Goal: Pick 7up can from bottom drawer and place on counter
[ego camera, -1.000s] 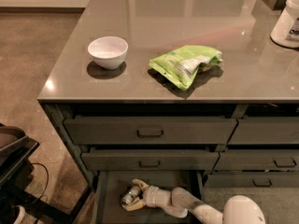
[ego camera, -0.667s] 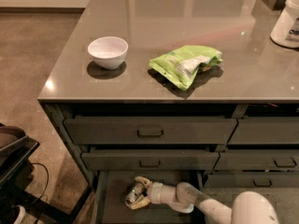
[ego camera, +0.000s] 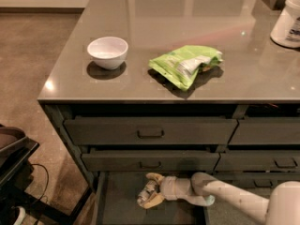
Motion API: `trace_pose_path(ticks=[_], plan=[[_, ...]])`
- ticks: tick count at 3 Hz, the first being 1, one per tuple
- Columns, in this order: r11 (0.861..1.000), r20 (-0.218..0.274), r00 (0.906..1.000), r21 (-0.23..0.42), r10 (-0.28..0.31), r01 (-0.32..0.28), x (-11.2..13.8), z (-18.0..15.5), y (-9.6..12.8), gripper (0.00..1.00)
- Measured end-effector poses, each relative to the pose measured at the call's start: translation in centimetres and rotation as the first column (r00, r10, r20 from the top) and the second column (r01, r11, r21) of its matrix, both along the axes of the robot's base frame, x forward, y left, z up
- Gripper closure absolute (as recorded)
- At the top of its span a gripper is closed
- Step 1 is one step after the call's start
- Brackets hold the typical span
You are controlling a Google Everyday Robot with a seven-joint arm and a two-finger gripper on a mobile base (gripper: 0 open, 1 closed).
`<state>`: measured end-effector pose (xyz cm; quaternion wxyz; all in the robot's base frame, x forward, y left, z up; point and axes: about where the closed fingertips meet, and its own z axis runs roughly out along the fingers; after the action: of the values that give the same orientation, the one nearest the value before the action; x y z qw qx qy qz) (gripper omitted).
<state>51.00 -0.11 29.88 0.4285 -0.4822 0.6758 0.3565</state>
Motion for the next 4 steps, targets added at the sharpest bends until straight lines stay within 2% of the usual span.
trace_pose_path(ticks=[1,2,3,4], plan=[[0.998,-0.08,0.9954,-0.022,0.052,-0.054,-1.8,2.9,-1.2,1.0],[0.998,-0.08,0.9954,-0.022,0.052,-0.054,-1.8,2.9,-1.2,1.0],[0.995,-0.065,0.995,-0.065,0.075,-0.08,-2.9,5.8,-1.5,1.0],[0.989,-0.024,0.9964,-0.119,0.081,-0.084,-5.9,12.3,-3.1,1.0]])
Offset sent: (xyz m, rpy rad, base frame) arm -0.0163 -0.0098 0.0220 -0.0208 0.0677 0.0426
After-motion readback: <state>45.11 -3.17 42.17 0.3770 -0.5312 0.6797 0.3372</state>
